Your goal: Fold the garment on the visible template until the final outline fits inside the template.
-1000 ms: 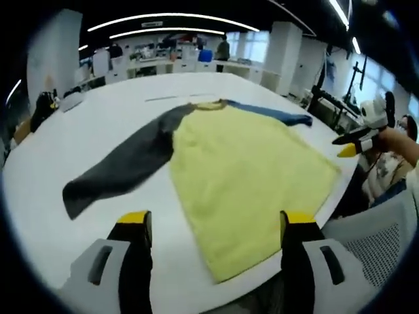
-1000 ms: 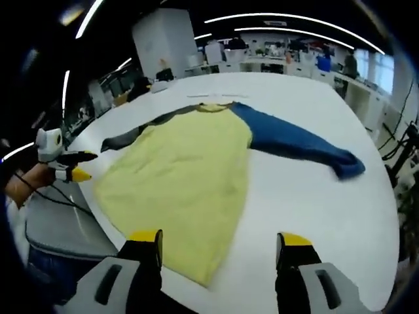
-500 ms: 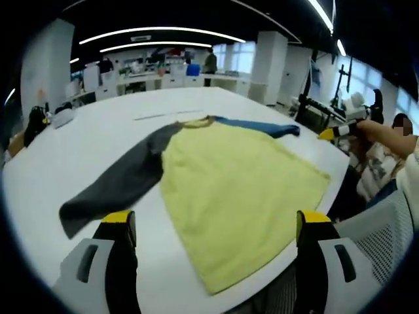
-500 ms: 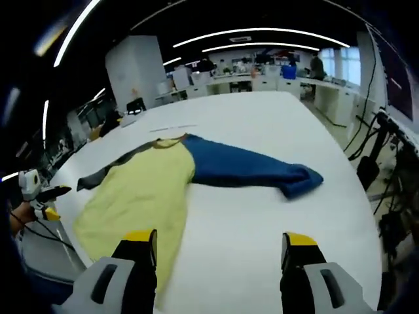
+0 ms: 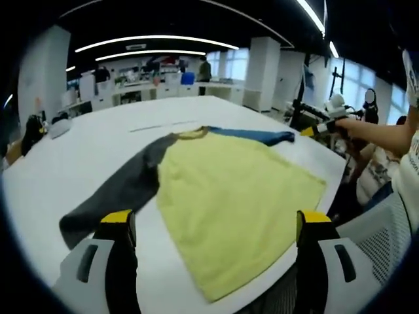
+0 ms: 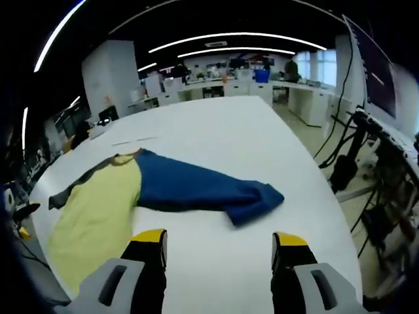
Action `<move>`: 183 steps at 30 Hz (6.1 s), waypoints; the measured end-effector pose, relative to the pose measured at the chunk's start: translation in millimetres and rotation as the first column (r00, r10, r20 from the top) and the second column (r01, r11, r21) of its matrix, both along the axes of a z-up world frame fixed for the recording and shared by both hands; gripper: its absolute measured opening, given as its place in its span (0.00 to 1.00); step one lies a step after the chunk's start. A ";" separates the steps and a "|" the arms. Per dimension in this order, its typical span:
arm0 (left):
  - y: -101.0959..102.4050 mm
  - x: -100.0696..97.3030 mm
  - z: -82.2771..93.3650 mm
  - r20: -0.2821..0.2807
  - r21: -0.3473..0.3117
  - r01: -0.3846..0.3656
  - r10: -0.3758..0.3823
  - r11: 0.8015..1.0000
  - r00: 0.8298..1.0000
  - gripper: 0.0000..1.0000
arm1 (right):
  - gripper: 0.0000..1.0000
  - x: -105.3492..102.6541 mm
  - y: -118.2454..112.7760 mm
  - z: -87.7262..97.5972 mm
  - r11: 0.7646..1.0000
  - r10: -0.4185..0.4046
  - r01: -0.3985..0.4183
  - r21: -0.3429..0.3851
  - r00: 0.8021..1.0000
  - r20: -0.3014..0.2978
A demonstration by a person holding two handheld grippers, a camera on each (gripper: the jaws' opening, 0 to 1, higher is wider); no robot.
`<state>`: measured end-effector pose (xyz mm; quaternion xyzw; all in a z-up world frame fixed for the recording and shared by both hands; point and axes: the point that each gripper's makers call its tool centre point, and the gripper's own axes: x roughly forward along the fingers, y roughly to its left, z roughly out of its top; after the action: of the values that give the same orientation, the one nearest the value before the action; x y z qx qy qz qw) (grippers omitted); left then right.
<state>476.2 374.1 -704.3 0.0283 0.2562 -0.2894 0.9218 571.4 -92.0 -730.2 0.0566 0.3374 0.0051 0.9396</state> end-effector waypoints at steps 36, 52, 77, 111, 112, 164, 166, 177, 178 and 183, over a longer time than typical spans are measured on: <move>-2.8 0.4 13.8 0.041 -0.015 0.005 -0.005 1.000 0.999 0.95 | 0.00 57.9 -38.5 -36.0 0.979 -0.203 0.202 0.031 0.979 0.028; 0.1 -1.4 13.2 0.035 -0.032 -0.007 0.009 0.999 0.999 0.94 | 0.00 92.7 54.3 -7.0 0.957 0.206 -0.194 -0.214 0.978 0.034; 3.3 -2.6 13.4 0.028 -0.021 -0.026 0.027 0.999 0.999 0.93 | 0.15 93.9 73.8 -22.7 0.918 0.361 -0.360 -0.166 0.932 -0.028; 5.9 -2.6 13.5 0.027 0.003 -0.035 0.035 0.999 0.999 0.90 | 0.01 118.5 31.8 -41.8 0.925 0.346 -0.360 -0.120 0.930 -0.128; 5.7 -2.5 13.7 0.027 0.002 -0.035 0.035 0.999 0.999 0.90 | 0.00 116.6 33.3 -41.0 0.924 0.349 -0.364 -0.118 0.928 -0.128; 1.2 1.0 23.0 0.068 0.020 -0.026 0.025 0.999 0.997 0.94 | 0.00 56.2 -105.6 -30.2 0.979 0.018 -0.065 -0.194 0.972 -0.235; 0.8 0.5 23.5 0.068 0.019 -0.026 0.024 0.999 0.997 0.95 | 0.00 52.9 -107.7 -34.7 0.981 0.008 -0.057 -0.188 0.968 -0.252; 2.1 1.3 22.4 0.070 0.025 -0.025 0.023 0.999 0.997 0.98 | 0.00 39.5 -115.3 -57.2 0.982 -0.029 -0.026 -0.185 0.956 -0.290; 2.1 1.3 22.4 0.071 0.027 -0.025 0.023 0.999 0.997 0.98 | 0.00 38.9 -115.0 -56.9 0.982 -0.032 -0.023 -0.185 0.957 -0.290; 2.6 0.0 21.6 0.068 0.027 -0.024 0.022 0.999 0.997 0.99 | 0.00 33.9 -111.7 -52.8 0.986 -0.056 0.009 -0.169 0.960 -0.275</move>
<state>476.2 376.7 -682.6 0.0478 0.2292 -0.2739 0.9328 605.3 -203.8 -783.0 -0.0161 0.4645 -0.0463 0.8842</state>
